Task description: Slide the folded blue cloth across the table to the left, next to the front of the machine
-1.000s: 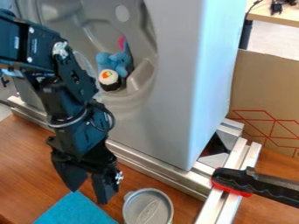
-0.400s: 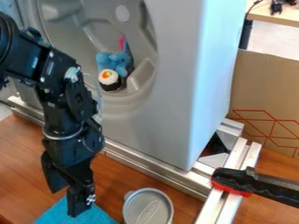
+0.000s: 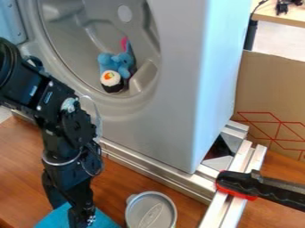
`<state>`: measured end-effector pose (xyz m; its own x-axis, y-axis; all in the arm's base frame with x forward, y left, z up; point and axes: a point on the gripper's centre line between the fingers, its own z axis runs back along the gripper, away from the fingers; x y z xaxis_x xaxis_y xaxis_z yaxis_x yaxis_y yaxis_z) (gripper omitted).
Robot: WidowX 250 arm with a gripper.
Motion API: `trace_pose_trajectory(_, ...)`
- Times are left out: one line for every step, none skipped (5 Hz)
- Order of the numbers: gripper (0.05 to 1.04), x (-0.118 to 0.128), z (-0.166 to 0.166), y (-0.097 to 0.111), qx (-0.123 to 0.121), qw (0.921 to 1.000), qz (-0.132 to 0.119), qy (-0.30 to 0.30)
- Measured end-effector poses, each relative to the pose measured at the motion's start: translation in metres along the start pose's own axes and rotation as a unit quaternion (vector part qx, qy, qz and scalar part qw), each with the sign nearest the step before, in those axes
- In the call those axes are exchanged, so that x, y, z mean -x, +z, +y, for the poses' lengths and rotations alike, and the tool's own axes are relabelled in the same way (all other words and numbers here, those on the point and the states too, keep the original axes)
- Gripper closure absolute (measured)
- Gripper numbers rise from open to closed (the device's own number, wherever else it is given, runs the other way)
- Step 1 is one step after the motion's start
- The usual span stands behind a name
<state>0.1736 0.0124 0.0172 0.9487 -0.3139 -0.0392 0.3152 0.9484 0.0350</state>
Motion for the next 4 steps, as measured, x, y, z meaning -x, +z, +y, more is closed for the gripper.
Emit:
trace_pose_trajectory(0.091,-0.002,-0.002,-0.015,0.012,0.9999,0.003,-0.006)
trace_pose_trajectory(0.091,-0.002,0.005,-0.034,0.019,0.9997,0.007,0.011)
trace_pose_trajectory(0.091,-0.004,0.005,-0.048,0.023,0.9996,0.016,0.01)
trace_pose_trajectory(0.091,-0.004,0.013,-0.051,0.026,0.9992,0.018,0.025)
